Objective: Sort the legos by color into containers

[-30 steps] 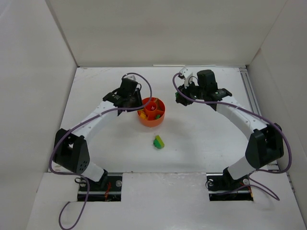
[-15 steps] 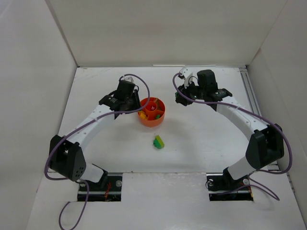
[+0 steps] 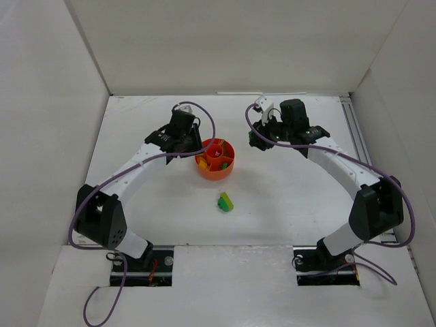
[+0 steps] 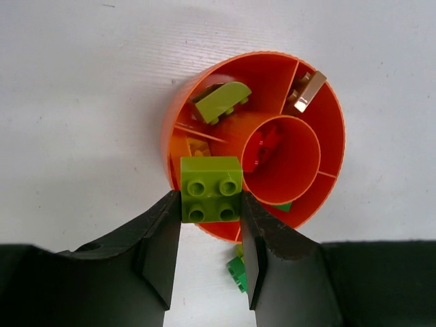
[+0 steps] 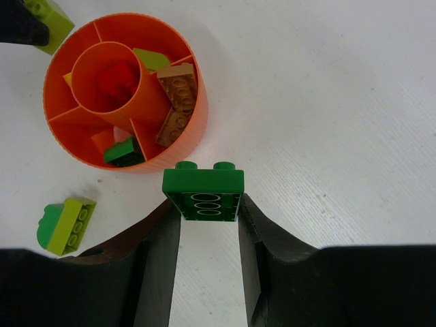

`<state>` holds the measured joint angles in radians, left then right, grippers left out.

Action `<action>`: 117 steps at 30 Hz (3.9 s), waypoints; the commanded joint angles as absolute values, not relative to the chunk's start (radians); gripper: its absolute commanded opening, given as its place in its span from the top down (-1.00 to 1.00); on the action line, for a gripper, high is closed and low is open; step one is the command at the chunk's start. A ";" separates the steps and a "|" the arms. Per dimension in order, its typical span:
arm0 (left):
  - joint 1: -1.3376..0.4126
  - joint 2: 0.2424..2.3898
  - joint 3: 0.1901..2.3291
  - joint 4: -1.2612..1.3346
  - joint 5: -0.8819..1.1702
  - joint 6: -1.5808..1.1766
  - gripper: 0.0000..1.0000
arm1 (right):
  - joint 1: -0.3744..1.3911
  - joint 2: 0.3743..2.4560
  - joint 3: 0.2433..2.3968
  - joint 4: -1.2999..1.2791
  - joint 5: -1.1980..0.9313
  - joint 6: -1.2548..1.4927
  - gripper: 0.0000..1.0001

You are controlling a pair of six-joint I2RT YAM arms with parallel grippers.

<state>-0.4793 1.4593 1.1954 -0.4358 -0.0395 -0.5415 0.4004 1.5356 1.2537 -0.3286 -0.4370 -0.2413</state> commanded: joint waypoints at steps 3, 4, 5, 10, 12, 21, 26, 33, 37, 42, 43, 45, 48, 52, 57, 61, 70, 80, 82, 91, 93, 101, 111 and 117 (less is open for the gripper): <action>-0.476 1.496 1.275 -0.399 -0.069 -0.523 1.00 | 0.408 1.506 1.262 -0.313 -0.436 -0.258 1.00; -0.476 1.506 1.275 -0.399 -0.069 -0.523 1.00 | 0.408 1.506 1.262 -0.313 -0.436 -0.258 1.00; -0.476 1.519 1.275 -0.387 -0.057 -0.523 1.00 | 0.408 1.506 1.262 -0.313 -0.436 -0.258 1.00; -0.476 1.560 1.308 -0.377 -0.057 -0.505 1.00 | 0.399 1.516 1.262 -0.313 -0.436 -0.258 1.00; -0.476 1.569 1.308 -0.377 -0.057 -0.505 1.00 | 0.399 1.516 1.262 -0.313 -0.436 -0.258 1.00; -0.466 1.612 1.348 -0.365 -0.078 -0.505 0.99 | 0.390 1.534 1.272 -0.313 -0.436 -0.258 1.00; -0.466 1.632 1.359 -0.354 -0.054 -0.495 0.94 | 0.390 1.534 1.272 -0.322 -0.436 -0.258 1.00; -0.466 1.641 1.368 -0.345 -0.032 -0.495 0.53 | 0.390 1.525 1.272 -0.322 -0.436 -0.258 1.00; -0.466 1.641 1.368 -0.345 -0.032 -0.495 0.30 | 0.390 1.525 1.272 -0.322 -0.436 -0.258 1.00; -0.466 1.632 1.368 -0.336 -0.023 -0.486 0.03 | 0.390 1.516 1.272 -0.322 -0.436 -0.258 1.00; -0.466 1.632 1.368 -0.336 -0.012 -0.486 0.01 | 0.390 1.516 1.272 -0.322 -0.436 -0.258 1.00; -0.466 1.632 1.368 -0.336 -0.012 -0.486 0.01 | 0.390 1.516 1.272 -0.322 -0.436 -0.258 1.00; -0.466 1.632 1.368 -0.336 -0.012 -0.486 -0.02 | 0.390 1.506 1.262 -0.322 -0.436 -0.258 1.00; -0.466 1.600 1.359 -0.327 -0.012 -0.486 -0.17 | 0.390 1.497 1.262 -0.322 -0.426 -0.258 1.00; -0.466 1.578 1.350 -0.327 -0.021 -0.486 -0.81 | 0.390 1.497 1.262 -0.322 -0.426 -0.258 1.00; -0.466 1.549 1.341 -0.327 -0.052 -0.486 -1.00 | 0.390 1.497 1.253 -0.322 -0.426 -0.258 1.00; -0.466 1.516 1.319 -0.368 -0.110 -0.506 -1.00 | 0.399 1.497 1.253 -0.322 -0.426 -0.267 1.00; -0.437 1.443 1.235 -0.407 -0.130 -0.551 -1.00 | 0.417 1.506 1.253 -0.313 -0.436 -0.267 1.00; -0.437 1.434 1.235 -0.417 -0.140 -0.560 -1.00 | 0.426 1.506 1.253 -0.313 -0.436 -0.267 1.00; -0.437 1.358 1.198 -0.440 -0.172 -0.580 -1.00 | 0.426 1.516 1.275 -0.322 -0.436 -0.276 1.00; -0.437 1.345 1.198 -0.449 -0.181 -0.580 -1.00 | 0.436 1.526 1.275 -0.322 -0.436 -0.276 1.00; -0.437 1.313 1.187 -0.489 -0.215 -0.580 -1.00 | 0.466 1.546 1.295 -0.322 -0.436 -0.276 1.00; -0.428 1.264 1.167 -0.508 -0.224 -0.580 -1.00 | 0.494 1.555 1.315 -0.322 -0.427 -0.276 1.00; -0.428 1.246 1.146 -0.495 -0.181 -0.568 -1.00 | 0.503 1.555 1.315 -0.331 -0.417 -0.276 1.00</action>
